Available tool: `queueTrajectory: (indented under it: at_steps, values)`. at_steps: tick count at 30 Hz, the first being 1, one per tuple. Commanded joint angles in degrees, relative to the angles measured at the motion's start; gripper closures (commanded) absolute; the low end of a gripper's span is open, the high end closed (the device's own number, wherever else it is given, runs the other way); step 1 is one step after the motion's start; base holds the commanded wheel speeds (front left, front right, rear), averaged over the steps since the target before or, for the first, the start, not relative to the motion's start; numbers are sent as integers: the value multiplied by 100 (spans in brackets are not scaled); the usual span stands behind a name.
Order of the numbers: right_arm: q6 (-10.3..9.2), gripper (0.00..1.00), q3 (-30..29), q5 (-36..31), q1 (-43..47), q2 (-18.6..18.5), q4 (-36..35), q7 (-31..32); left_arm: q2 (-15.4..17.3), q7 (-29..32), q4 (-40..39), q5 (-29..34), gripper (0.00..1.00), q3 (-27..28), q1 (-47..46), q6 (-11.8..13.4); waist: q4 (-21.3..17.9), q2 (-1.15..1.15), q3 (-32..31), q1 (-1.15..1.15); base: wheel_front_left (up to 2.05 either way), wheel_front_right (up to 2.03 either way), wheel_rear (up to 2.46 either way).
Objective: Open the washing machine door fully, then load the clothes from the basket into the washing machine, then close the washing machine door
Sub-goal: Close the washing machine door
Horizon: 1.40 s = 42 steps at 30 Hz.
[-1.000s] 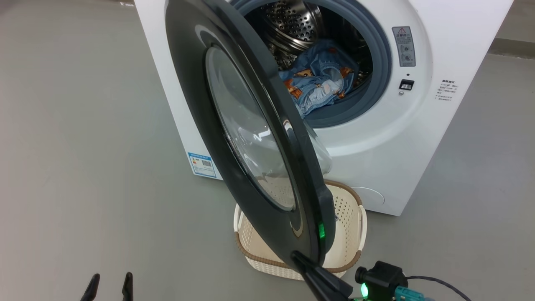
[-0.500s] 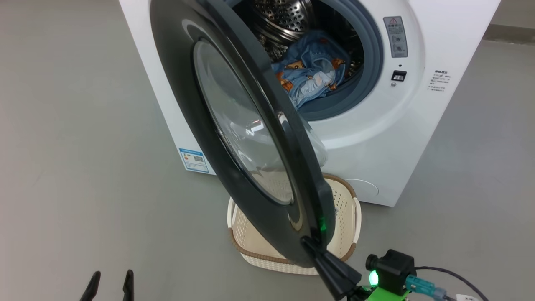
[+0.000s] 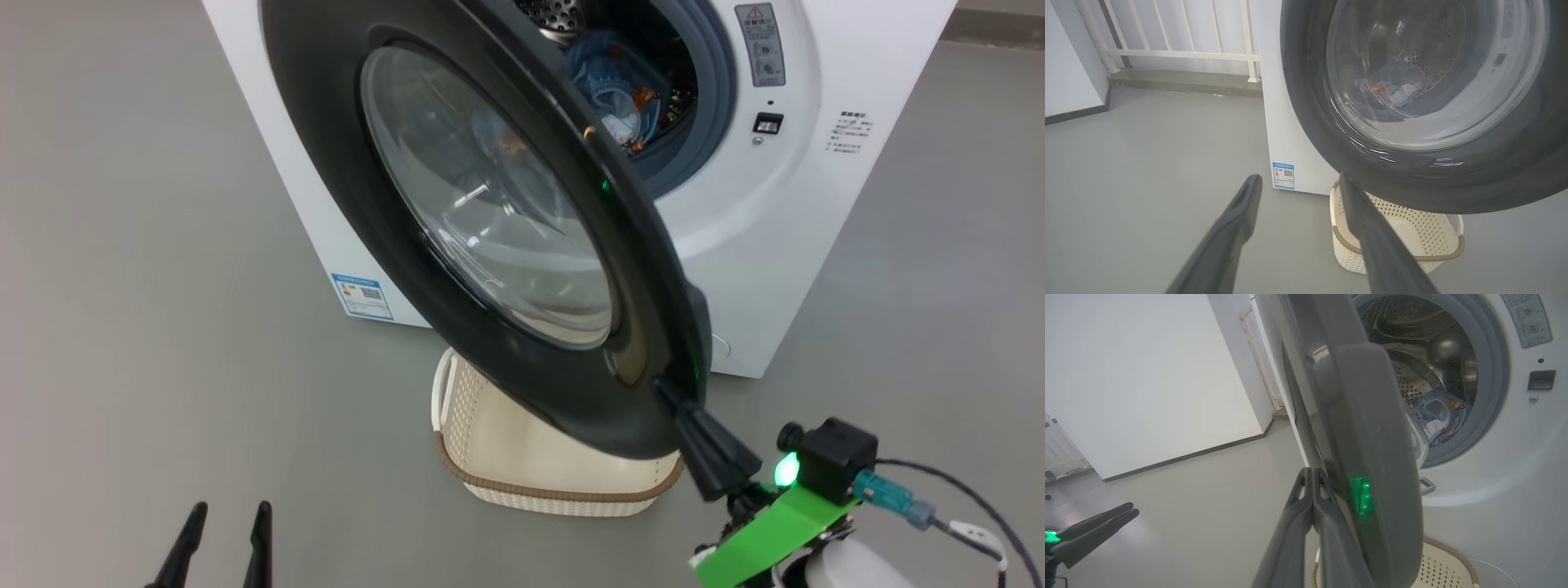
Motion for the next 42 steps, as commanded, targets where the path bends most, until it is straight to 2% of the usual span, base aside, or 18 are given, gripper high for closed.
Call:
queueTrajectory:
  at_steps: [1,20,42]
  values:
    - [-1,100,-109,-97,-264,-28,-97,-46,115,-60,-181,-21,0,168,-279,4,-34,0,65,0,0,0,0]
    - [-1,100,-972,-151,-1154,-48,153,-46,26,-60,-417,-17,0,-9,-752,4,-81,0,776,0,0,0,0]
    - [-1,100,-1731,-370,-2915,-215,496,-46,-54,-60,-624,-73,0,-471,-1930,4,173,0,2197,0,0,0,0]
